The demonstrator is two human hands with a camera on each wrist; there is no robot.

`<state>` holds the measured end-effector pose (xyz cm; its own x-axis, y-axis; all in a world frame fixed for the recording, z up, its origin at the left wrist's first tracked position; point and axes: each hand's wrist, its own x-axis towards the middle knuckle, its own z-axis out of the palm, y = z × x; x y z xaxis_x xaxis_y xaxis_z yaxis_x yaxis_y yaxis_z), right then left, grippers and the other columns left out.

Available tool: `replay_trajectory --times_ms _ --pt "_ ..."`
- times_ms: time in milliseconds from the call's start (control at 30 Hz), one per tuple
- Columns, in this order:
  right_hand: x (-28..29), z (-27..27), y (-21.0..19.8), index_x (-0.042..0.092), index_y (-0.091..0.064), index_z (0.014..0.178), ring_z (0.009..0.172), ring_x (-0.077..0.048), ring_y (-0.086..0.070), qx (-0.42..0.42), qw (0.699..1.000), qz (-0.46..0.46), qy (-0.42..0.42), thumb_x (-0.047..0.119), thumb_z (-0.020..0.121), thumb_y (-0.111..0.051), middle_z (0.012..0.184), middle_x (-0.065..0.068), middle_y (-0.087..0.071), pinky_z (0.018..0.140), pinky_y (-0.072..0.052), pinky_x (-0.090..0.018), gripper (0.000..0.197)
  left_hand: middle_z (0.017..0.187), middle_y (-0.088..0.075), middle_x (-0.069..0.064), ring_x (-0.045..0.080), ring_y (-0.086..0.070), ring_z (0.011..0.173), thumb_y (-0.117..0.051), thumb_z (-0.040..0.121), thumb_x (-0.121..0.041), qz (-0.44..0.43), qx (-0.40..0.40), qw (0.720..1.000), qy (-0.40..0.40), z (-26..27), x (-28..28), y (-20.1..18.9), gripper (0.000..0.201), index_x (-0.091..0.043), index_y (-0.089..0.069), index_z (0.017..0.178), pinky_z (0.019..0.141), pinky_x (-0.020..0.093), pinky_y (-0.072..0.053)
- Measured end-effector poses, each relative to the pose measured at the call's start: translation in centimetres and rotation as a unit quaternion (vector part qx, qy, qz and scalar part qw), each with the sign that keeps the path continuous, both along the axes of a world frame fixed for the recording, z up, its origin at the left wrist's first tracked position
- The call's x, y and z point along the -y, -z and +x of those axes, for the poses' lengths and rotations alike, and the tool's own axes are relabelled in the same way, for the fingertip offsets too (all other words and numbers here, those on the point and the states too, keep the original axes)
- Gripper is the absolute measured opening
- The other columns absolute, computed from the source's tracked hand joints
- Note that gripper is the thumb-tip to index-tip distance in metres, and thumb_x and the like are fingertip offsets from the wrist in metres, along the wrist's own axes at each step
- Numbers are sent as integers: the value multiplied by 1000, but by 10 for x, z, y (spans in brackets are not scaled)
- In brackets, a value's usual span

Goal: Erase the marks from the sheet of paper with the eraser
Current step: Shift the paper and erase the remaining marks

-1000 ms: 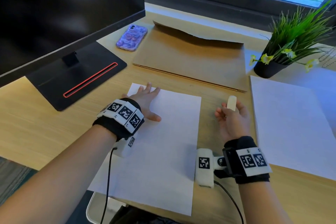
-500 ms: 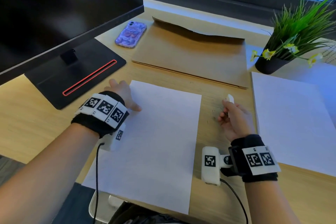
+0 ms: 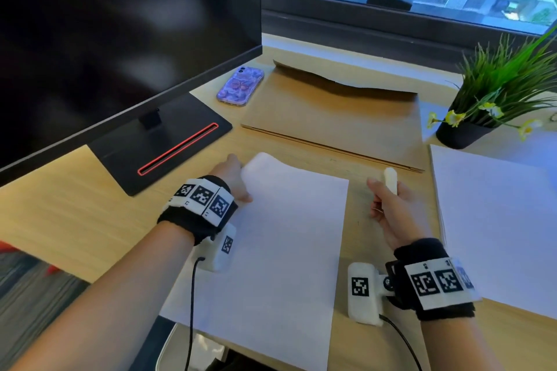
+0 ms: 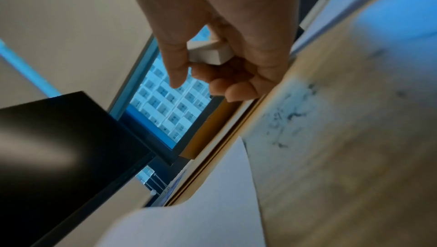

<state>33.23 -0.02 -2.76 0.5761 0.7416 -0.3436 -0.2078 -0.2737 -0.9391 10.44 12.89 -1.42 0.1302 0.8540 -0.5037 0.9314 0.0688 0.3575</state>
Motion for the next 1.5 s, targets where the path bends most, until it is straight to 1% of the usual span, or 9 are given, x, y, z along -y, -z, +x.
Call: replay_trajectory --times_ms 267,367,467,600,833,1067,1267,1400,1500 --pt "-21 -13 -44 -1 -65 87 89 -15 -50 296 940 23 -169 33 91 -57 95 -5 -54 67 -35 -23 35 81 -65 0 21 -61 81 -74 79 -17 75 139 985 68 0 -2 -58 11 -15 -63 82 64 26 -45" --pt "-32 -13 -61 12 -70 92 117 -3 -42 330 915 56 -227 24 89 -61 124 8 -46 83 -33 -17 16 97 -68 4 21 -63 92 -75 78 -24 103 158 976 111 8 -4 -82 29 -13 -66 102 82 34 -51" --pt "-37 -14 -72 11 -71 92 99 -4 -50 326 905 42 -271 22 89 -61 112 6 -55 71 -36 -4 15 100 -68 3 19 -62 92 -70 83 -30 125 162 970 133 17 -5 -101 30 -13 -65 106 80 30 -50" --pt "-32 -19 -71 2 -71 88 64 -5 -57 270 933 36 -234 23 88 -64 82 -5 -66 57 -43 -8 22 97 -60 -3 13 -54 87 -66 86 -26 186 172 954 159 30 -10 -120 22 -19 -61 107 63 19 -40" --pt "-17 -39 -37 17 -71 69 70 -16 -68 95 984 27 -150 16 85 -67 74 -1 -73 76 -54 -39 17 142 -36 -3 21 -33 133 -71 81 -25 253 110 940 200 48 -11 -94 71 -34 -34 140 109 49 -28" --pt "1 -43 -2 -4 -67 95 88 -34 -68 -9 991 -48 -127 13 87 -63 93 -19 -72 86 -54 -47 20 157 -2 -6 26 7 145 -73 78 -33 158 40 946 280 51 12 -36 89 -38 -17 147 115 55 -3" --pt "9 -46 6 -3 -67 86 71 -21 -59 123 970 -94 -188 18 89 -61 79 -14 -64 65 -47 -29 22 158 11 -11 26 17 144 -58 83 -58 2 6 948 319 54 30 9 88 -45 2 147 112 61 0" --pt "6 -32 -2 3 -65 81 61 -21 -56 267 948 -99 -142 23 86 -64 69 -8 -62 65 -51 -38 21 157 2 -8 27 9 144 -49 85 -64 15 -37 947 318 63 35 20 79 -48 -2 146 107 67 -7" --pt "-1 -25 -14 12 -60 76 54 -10 -46 259 937 -126 -195 32 87 -63 61 4 -52 54 -40 -26 23 152 -9 -2 23 -3 143 -58 82 -59 43 -58 946 316 68 36 21 83 -40 -11 148 107 64 -13"
